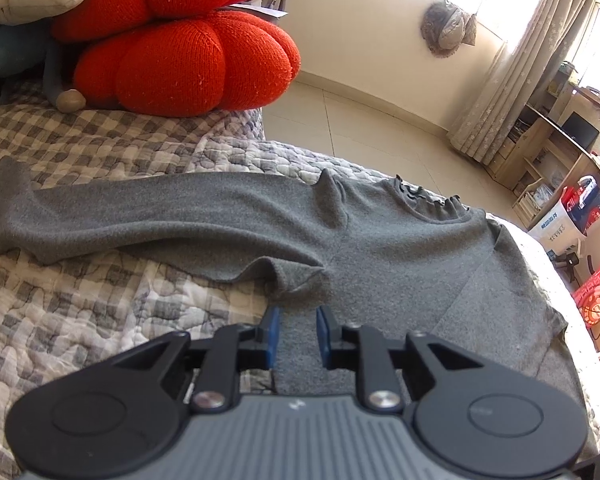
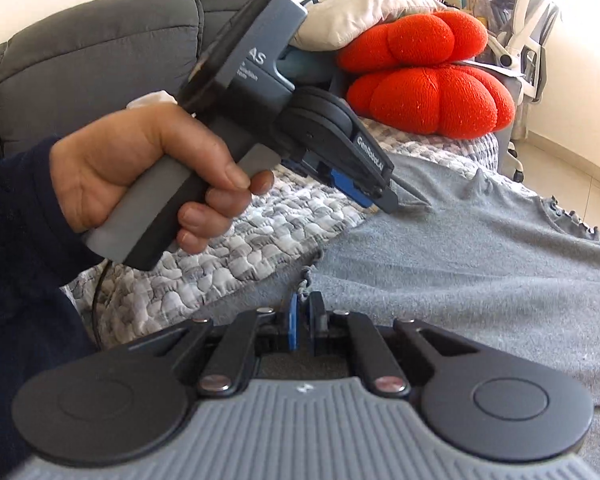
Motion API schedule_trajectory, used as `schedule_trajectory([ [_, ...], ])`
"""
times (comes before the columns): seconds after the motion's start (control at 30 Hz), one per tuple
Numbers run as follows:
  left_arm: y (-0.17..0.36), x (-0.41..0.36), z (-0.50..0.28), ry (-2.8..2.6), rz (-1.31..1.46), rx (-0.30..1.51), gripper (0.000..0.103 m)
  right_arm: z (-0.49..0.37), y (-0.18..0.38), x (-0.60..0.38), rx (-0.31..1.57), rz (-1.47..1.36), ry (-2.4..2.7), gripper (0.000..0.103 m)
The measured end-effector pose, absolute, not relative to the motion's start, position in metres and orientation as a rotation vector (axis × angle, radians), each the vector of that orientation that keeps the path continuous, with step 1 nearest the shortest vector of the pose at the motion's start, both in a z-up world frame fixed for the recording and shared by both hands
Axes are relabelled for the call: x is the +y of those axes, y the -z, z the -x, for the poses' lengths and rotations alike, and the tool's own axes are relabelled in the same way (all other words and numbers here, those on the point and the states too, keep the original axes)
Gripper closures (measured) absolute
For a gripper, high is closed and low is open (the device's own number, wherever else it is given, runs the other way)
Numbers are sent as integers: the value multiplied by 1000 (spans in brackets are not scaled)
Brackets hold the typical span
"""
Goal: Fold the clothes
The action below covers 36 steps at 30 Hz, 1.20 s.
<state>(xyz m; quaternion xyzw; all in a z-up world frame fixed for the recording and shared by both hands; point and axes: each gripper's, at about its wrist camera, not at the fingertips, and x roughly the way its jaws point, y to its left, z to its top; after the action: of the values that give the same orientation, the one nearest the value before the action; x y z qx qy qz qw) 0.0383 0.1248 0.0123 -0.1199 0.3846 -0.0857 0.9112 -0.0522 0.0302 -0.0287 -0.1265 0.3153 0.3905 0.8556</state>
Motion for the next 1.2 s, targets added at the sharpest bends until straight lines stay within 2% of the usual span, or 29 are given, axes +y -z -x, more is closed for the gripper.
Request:
schedule_trajectory([
  [0.13, -14, 118, -36, 182, 201, 780, 81, 51, 25, 19, 684, 237, -874, 84],
  [0.2, -16, 115, -34, 190, 182, 769, 80, 52, 14, 8, 658, 207, -914, 73],
  [0.23, -17, 113, -34, 194, 174, 764, 79, 53, 8, 3, 645, 192, -934, 57],
  [0.27, -17, 112, -33, 199, 168, 761, 79, 51, 2, -6, 627, 180, -928, 54],
  [0.4, -18, 109, -32, 211, 155, 758, 77, 22, -16, -68, 568, 121, -696, 54],
  [0.57, -18, 106, -32, 214, 147, 760, 76, -22, 2, -153, 606, 160, -233, 54],
  [0.73, -17, 103, -31, 217, 139, 762, 76, -30, 23, -192, 683, 95, -196, 57],
  [0.8, -17, 102, -31, 217, 134, 763, 76, -31, 29, -191, 706, 117, -184, 64],
  [0.83, -17, 101, -30, 218, 131, 764, 76, -32, 30, -194, 716, 97, -186, 81],
  [0.87, -16, 101, -30, 218, 130, 764, 76, -34, 32, -197, 726, 76, -188, 91],
  [1.07, -16, 102, -31, 213, 133, 764, 76, -36, 11, -229, 699, -134, -156, 95],
  [1.2, -15, 102, -32, 216, 129, 767, 76, -41, 26, -233, 748, -136, -137, 95],
])
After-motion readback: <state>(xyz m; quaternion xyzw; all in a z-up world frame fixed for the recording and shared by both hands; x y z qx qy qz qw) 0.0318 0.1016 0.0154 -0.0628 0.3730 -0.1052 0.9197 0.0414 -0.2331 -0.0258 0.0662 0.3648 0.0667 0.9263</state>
